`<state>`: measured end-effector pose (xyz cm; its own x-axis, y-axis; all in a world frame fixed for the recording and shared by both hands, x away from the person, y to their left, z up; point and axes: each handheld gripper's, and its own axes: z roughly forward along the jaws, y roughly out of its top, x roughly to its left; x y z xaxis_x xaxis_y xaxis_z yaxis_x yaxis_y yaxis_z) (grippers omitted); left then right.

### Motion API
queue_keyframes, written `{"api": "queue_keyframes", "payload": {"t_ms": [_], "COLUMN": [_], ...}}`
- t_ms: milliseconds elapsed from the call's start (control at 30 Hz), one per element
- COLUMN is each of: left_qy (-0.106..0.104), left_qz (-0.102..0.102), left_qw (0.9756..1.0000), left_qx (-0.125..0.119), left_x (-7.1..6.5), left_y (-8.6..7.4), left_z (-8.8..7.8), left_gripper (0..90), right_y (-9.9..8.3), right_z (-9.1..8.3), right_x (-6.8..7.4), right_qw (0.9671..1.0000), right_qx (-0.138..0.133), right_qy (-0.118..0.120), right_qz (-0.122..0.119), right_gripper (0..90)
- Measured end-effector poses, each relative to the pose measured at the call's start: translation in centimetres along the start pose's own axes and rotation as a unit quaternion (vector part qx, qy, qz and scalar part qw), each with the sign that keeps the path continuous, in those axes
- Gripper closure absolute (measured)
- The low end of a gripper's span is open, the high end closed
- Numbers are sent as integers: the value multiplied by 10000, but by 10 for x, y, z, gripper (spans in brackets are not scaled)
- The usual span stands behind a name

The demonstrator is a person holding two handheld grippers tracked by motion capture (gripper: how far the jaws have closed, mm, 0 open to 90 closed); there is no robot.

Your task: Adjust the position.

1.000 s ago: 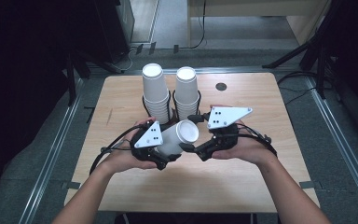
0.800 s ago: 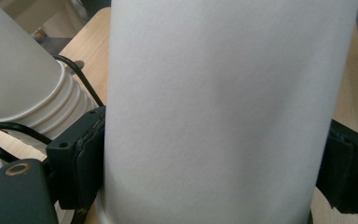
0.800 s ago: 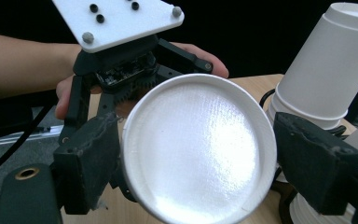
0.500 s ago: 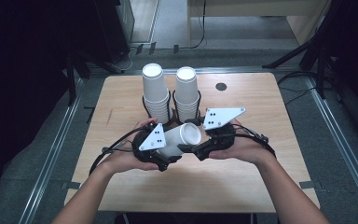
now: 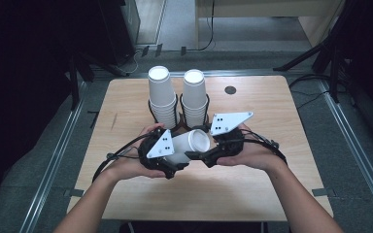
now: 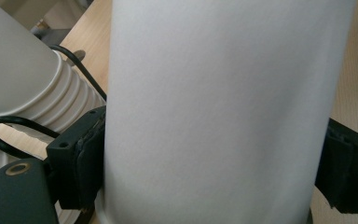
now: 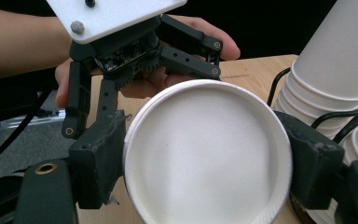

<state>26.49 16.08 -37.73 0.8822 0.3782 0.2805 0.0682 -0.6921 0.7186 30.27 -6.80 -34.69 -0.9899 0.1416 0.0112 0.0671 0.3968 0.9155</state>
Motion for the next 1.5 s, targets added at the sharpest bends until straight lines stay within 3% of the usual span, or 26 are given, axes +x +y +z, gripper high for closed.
{"api": "queue_keyframes", "payload": {"t_ms": [467,633,1000,1500], "left_qy": [2,2,20,47], "left_qz": [85,78,104,-193], "left_qw": [10000,9999,9999,9993], "left_qx": [-26,-88,-98,-311], "left_x": [-3,-3,-2,-3], "left_y": [0,0,0,-4], "left_z": [2,1,-1,-1], "left_gripper": [116,118,119,63], "right_y": [-2,-4,-5,-7], "right_z": [-3,0,4,3], "right_x": [1,1,2,6], "right_qw": [9999,9998,9996,9994], "right_qx": [73,199,253,196], "right_qy": [19,22,20,-12], "right_qz": [-71,-47,-119,-270], "right_gripper": [239,194,225,235]}}
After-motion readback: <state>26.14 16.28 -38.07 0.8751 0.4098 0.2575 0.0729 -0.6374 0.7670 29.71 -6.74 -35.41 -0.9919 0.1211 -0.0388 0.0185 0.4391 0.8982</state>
